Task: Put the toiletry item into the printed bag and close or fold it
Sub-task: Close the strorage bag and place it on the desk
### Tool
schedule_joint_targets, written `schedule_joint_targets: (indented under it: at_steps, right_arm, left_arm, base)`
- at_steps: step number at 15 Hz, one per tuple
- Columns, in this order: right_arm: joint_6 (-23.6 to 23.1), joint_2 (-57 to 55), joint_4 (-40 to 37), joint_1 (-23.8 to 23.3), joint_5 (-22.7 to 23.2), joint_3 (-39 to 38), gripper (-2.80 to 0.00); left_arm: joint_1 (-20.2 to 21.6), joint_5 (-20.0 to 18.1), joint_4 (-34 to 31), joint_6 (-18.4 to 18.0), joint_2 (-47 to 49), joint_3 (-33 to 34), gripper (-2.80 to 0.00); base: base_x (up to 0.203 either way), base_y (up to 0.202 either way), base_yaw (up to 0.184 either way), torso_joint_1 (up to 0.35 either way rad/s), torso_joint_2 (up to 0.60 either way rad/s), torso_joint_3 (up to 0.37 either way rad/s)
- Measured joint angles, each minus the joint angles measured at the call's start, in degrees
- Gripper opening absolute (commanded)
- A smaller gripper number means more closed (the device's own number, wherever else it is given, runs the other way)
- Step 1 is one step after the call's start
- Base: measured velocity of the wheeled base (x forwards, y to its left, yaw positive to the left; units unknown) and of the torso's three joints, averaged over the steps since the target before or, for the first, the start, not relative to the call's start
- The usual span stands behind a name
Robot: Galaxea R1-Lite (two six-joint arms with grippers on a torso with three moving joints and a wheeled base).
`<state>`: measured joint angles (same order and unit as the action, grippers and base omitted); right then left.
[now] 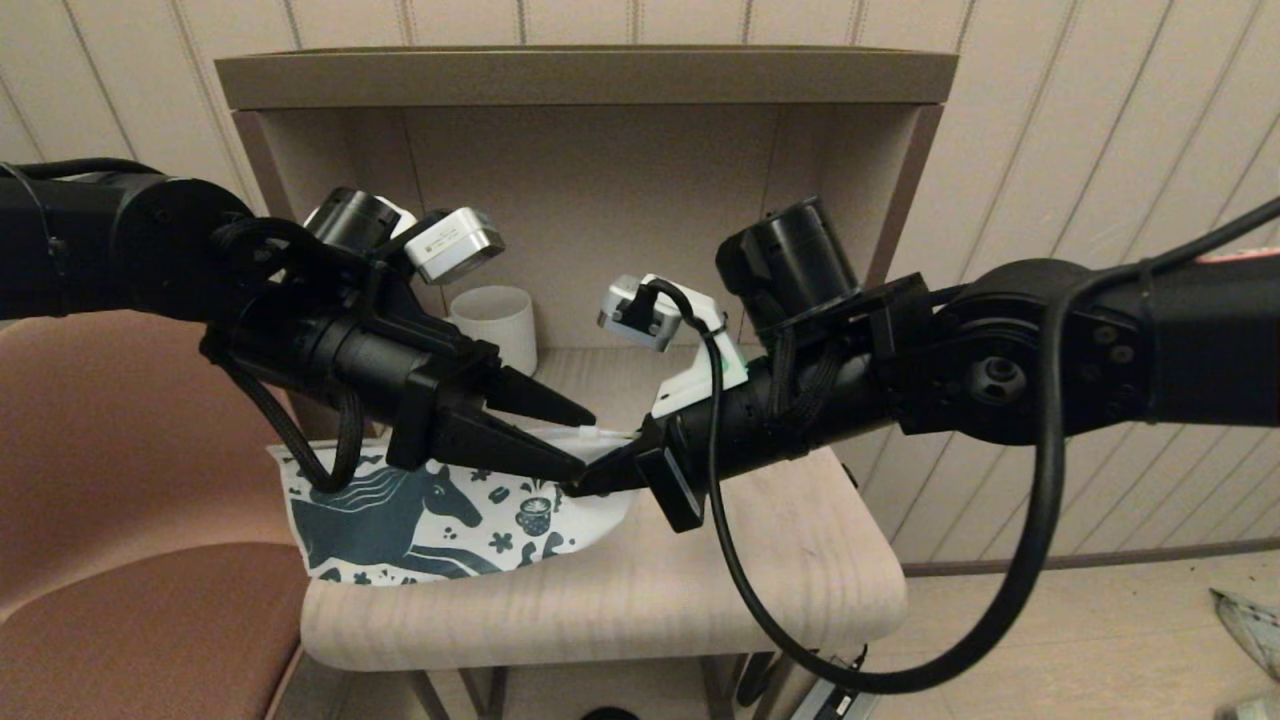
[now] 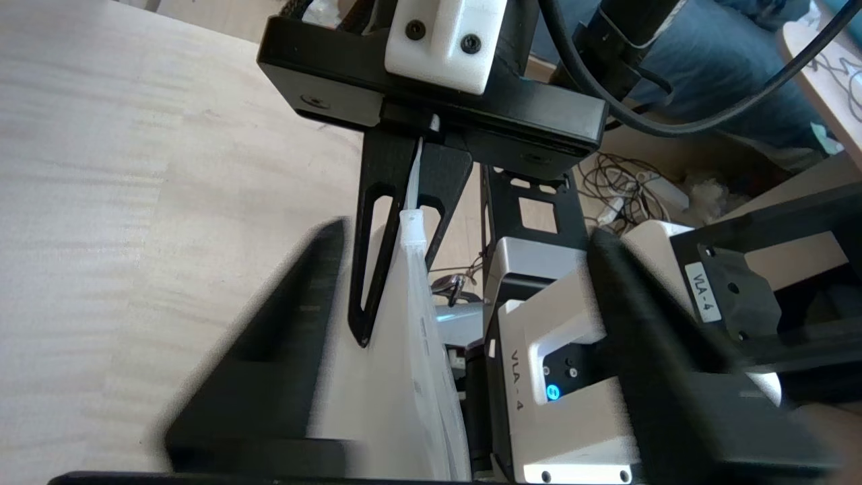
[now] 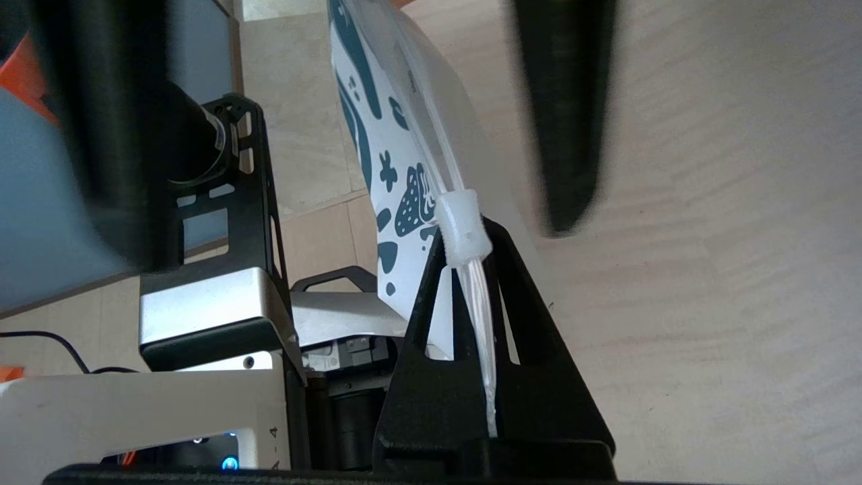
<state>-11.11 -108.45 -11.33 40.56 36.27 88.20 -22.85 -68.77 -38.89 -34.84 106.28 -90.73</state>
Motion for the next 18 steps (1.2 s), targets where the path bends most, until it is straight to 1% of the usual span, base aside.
schedule_joint_targets:
  at_steps: [5, 8, 11, 13, 15, 16, 18]
  right_arm:
    - [0.19, -0.03, -0.1, 0.03, -0.17, 0.41, -2.8]
    - [1.13, -0.01, -0.24, 0.17, -2.66, 0.82, -2.8]
    - [1.16, 0.05, -0.3, 0.34, -3.54, 0.8, -2.8]
    - [1.16, 0.28, -0.34, 0.36, -5.36, 0.48, -2.8]
    - [1.19, 0.84, -0.81, 0.36, -6.44, 0.46, -2.8]
    - [1.24, 1.23, -1.47, 0.44, -7.24, 0.67, -2.8]
    - [1.22, 2.01, -5.86, 0.58, -8.97, 2.76, -2.8]
  left_arm:
    - [0.0, -0.06, 0.0, 0.12, 0.2, -0.33, -2.8]
    - [-0.02, -0.16, 0.02, 0.15, 0.48, -0.41, -2.8]
    - [0.0, -0.06, -0.02, 0.06, 0.8, -0.46, -2.8]
    - [0.0, 1.12, 0.0, 0.09, 0.8, -0.46, -2.8]
    - [0.02, 4.02, 0.05, 0.19, 0.59, -1.16, -2.8]
    - [0.37, 4.42, 0.05, 0.22, 0.43, -1.63, -2.8]
    - [1.67, 4.64, 0.05, 0.11, 0.28, -3.3, -2.8]
  base:
    - [0.0, 0.0, 0.0, 0.0, 0.0, 0.0]
    - [0.0, 0.0, 0.0, 0.0, 0.0, 0.0]
    - [0.0, 0.0, 0.0, 0.0, 0.0, 0.0]
    - [0.0, 0.0, 0.0, 0.0, 0.0, 0.0]
    - [0.0, 0.0, 0.0, 0.0, 0.0, 0.0]
    - [0.0, 0.0, 0.0, 0.0, 0.0, 0.0]
    - [0.0, 0.0, 0.0, 0.0, 0.0, 0.0]
